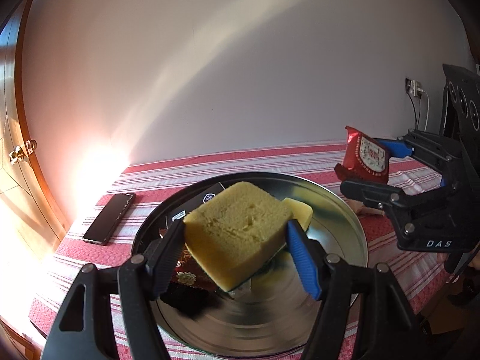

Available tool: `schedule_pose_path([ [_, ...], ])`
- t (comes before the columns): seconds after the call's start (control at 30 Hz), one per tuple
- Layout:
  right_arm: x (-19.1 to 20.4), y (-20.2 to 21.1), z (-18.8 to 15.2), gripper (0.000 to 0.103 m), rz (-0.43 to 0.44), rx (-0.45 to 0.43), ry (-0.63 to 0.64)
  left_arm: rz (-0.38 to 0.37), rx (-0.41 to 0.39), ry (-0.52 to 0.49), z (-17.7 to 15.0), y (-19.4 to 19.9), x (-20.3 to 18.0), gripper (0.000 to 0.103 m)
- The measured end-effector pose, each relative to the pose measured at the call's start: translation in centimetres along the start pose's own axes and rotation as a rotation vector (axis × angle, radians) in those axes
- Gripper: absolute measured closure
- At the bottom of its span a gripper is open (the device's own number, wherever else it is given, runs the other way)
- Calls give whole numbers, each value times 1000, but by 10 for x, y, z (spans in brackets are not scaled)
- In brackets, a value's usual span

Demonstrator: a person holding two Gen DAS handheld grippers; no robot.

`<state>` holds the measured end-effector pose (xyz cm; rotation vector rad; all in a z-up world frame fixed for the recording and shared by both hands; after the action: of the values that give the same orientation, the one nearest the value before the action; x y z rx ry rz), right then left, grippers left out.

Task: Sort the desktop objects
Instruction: 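Open both grippers to drop the sponge and red packet into the tin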

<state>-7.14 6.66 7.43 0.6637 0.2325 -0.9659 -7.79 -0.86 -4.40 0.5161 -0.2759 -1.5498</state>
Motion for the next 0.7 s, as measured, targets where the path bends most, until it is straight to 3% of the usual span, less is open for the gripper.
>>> schedule_pose_path([
  [0.3,11,-23,-6,35,59,59,-3,16,50,-36,-8,-8,4,34],
  [0.57,21,-33,-11,35,107,103,3,40,141,-81,-22,-25,11,34],
  [0.7,29,-36,-12,35,128,120,13,59,152,-45,-22,-32,22,34],
])
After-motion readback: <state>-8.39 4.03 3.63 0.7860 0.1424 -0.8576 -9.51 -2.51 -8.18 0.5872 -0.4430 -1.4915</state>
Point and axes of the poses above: each gripper's, at about its wrist camera, not at the fingertips, and y roughly against the way its jaws point, x to its left, z to its top, the point moved 6 cm from there along -y, roughly the way its jaws point, and after that the axes turned 15 degrees about y, right-handed, at the moved point
